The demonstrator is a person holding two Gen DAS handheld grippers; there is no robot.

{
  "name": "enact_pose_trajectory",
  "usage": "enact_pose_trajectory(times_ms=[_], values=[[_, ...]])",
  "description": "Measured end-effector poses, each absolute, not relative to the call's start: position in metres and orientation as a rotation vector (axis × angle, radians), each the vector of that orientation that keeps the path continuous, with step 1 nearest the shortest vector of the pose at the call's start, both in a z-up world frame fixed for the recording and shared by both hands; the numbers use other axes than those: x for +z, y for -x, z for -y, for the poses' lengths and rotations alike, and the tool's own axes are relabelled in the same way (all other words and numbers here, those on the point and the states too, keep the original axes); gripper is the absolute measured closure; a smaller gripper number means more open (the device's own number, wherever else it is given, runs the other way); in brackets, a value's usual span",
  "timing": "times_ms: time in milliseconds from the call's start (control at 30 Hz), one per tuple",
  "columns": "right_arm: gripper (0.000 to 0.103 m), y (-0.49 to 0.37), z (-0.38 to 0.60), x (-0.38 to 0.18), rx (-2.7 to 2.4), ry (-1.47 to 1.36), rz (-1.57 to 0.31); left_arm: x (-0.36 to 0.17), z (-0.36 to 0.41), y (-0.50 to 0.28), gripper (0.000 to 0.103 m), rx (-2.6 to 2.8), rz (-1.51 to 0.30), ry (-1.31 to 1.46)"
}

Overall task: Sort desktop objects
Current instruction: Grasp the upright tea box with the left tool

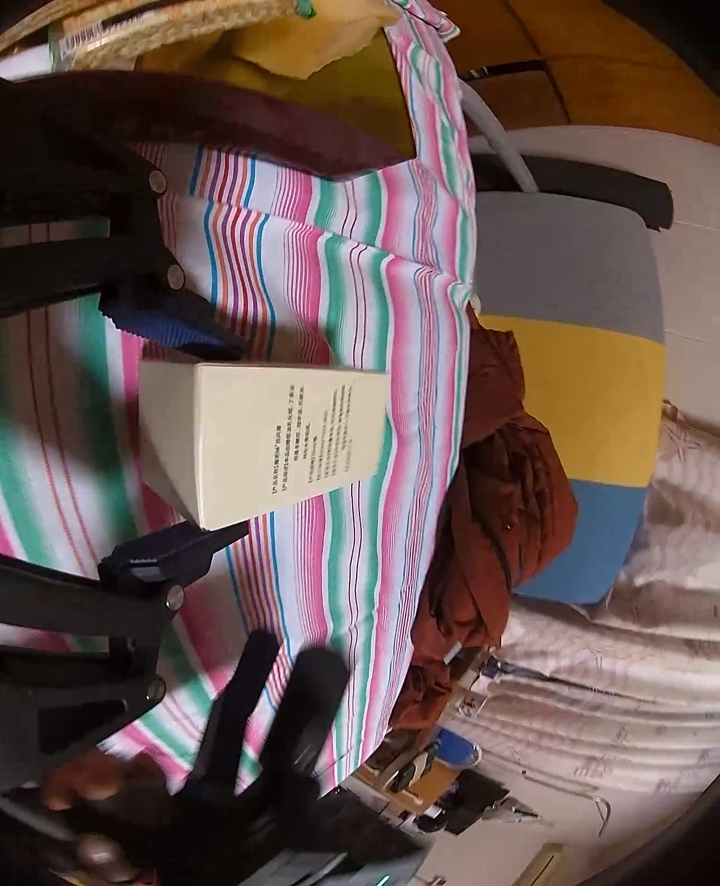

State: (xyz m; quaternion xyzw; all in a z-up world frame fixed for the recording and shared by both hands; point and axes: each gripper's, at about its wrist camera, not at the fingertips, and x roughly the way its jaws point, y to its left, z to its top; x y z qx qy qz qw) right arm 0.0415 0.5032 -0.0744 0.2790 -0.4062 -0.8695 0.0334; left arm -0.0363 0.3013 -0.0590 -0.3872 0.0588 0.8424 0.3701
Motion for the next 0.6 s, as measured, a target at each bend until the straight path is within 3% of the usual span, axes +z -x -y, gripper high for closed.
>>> enact_pose_trajectory(times_ms=[300,600], values=[[0.016,0.020,-0.485,-0.088,-2.511,-1.060,1.233,-0.067,-0.280,0.023,0.049,2.140,-0.193,0.990],[0.016,0.041,-0.450,-0.095,-2.422,-1.234,1.077,-0.070,-0.269,0.017,0.050,2.127,-0.192,0.993]])
